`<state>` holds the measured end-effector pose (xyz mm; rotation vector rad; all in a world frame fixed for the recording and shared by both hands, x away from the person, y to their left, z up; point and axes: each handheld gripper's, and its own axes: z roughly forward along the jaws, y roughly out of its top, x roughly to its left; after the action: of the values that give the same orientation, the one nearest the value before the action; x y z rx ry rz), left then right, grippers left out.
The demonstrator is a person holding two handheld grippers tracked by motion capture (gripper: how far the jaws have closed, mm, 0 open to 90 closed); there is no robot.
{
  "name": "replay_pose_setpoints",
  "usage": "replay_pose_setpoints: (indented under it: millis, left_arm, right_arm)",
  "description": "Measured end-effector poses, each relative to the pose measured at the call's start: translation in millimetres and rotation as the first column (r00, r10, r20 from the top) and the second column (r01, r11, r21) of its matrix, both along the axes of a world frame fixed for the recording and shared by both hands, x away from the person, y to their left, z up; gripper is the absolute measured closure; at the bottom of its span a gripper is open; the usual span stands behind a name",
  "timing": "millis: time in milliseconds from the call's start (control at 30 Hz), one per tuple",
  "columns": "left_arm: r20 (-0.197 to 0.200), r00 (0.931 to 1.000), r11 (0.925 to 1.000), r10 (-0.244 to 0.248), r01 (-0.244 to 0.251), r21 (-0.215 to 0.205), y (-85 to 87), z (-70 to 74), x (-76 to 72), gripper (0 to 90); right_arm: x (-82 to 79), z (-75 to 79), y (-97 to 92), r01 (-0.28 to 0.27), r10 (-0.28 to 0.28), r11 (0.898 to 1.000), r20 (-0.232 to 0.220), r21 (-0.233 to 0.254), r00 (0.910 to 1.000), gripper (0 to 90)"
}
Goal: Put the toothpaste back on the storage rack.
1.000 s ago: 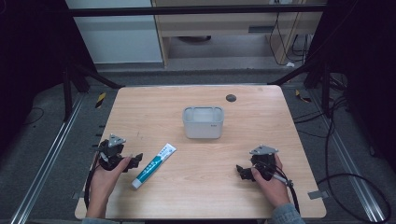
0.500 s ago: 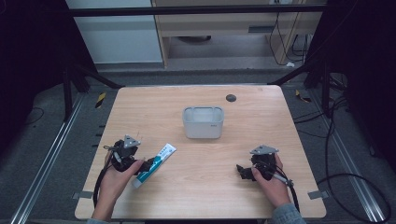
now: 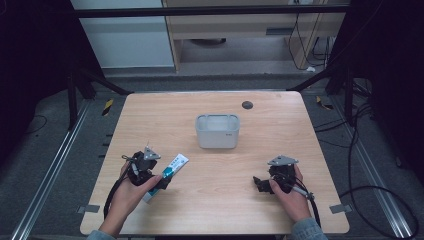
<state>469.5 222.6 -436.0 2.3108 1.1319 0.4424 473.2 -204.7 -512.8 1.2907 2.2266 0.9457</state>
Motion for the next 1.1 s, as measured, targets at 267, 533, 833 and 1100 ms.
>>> replay_pose_setpoints:
  millis: [267, 533, 833, 1100]
  left_arm:
    - [-0.042, 0.9986, 0.9967, -0.033, 0.036, 0.073, -6.9, 4.6, 8.3, 6.6]
    - [-0.097, 0.9939, 0.9933, -0.052, 0.061, 0.098, -10.8, 3.9, 18.8, 14.7]
    - [-0.146, 0.9861, 0.9843, -0.079, 0.1, 0.145, -24.2, -1.1, 31.9, 27.4]
    - [-0.196, 0.9767, 0.9766, -0.088, 0.124, 0.176, -33.3, -6.5, 46.9, 41.2]
  right_arm:
    - [0.0, 0.0, 0.0, 0.0, 0.0, 1.0, 0.0, 0.0, 1.0, 0.4]
    - [0.0, 0.0, 0.0, 0.0, 0.0, 1.0, 0.0, 0.0, 1.0, 0.4]
    - [0.0, 0.0, 0.0, 0.0, 0.0, 1.0, 0.0, 0.0, 1.0, 0.4]
    - [0.0, 0.0, 0.0, 0.0, 0.0, 1.0, 0.0, 0.0, 1.0, 0.4]
